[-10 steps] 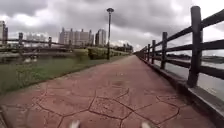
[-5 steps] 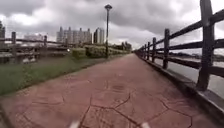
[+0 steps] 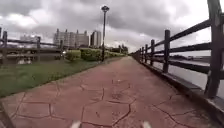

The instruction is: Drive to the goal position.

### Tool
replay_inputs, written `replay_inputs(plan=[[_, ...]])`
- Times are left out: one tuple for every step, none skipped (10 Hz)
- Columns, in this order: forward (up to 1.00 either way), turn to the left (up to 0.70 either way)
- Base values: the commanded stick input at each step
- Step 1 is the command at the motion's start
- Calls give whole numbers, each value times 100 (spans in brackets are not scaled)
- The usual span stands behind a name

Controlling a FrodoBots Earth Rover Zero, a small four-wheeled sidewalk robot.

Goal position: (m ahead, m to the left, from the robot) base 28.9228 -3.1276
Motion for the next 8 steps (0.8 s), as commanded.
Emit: replay_inputs(plan=[[50,0],[50,0],[50,0],[50,-31],[50,-50],[50,-35],[50,0],[50,0]])
